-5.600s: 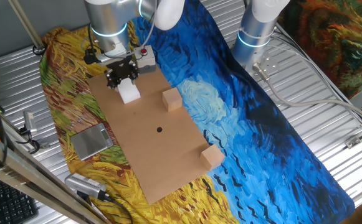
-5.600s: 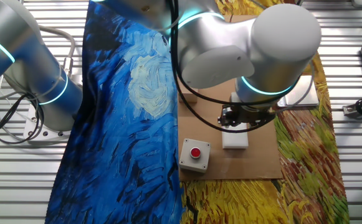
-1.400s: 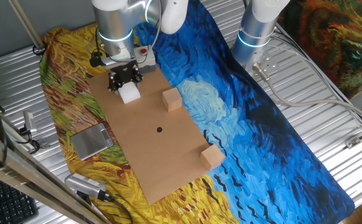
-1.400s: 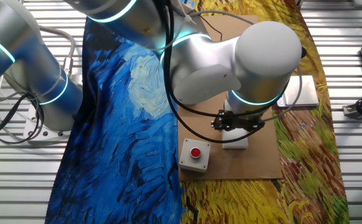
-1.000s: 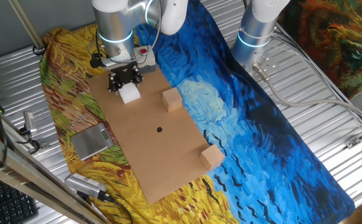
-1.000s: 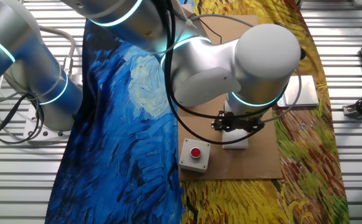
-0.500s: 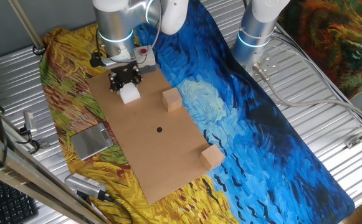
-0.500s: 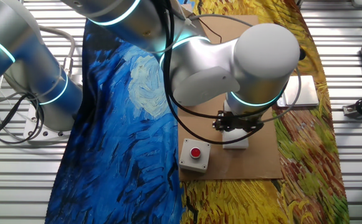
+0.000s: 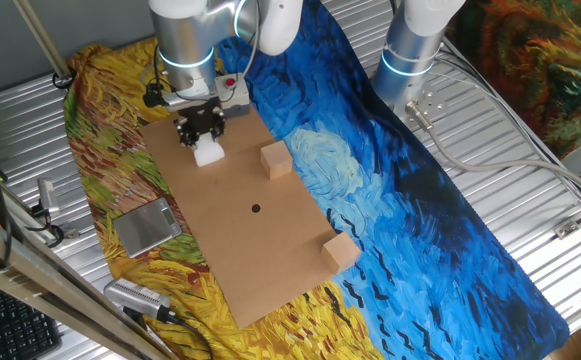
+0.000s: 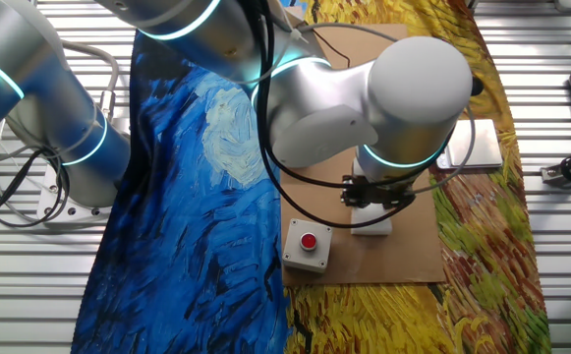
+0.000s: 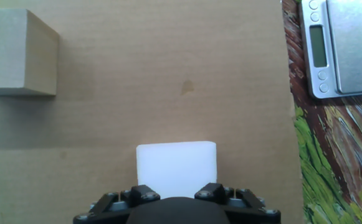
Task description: Clean the tabletop with a sponge
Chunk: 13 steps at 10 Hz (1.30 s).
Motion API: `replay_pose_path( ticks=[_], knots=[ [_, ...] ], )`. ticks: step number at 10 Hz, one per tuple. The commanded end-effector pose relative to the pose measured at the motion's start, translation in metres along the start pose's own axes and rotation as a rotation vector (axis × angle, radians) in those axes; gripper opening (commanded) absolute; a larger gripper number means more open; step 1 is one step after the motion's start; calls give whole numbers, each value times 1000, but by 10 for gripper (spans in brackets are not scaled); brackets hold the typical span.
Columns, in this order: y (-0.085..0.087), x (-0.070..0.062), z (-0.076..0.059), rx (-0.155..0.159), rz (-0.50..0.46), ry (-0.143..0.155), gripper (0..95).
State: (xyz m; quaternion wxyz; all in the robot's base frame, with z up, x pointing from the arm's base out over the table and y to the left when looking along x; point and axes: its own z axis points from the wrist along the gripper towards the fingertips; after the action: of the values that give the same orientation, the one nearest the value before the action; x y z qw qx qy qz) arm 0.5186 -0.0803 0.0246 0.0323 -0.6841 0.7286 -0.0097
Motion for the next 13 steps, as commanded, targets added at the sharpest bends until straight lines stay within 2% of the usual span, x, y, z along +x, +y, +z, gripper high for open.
replay_pose_path(
  ticks=[1,6,8,13],
  knots=[
    [0,0,0,-1,3,0,0],
    [-1,0,-1,1,21,1,0],
    [-2,0,-4,-1,57,2,0],
    [-20,-3,-13,-6,165,9,0]
  ],
)
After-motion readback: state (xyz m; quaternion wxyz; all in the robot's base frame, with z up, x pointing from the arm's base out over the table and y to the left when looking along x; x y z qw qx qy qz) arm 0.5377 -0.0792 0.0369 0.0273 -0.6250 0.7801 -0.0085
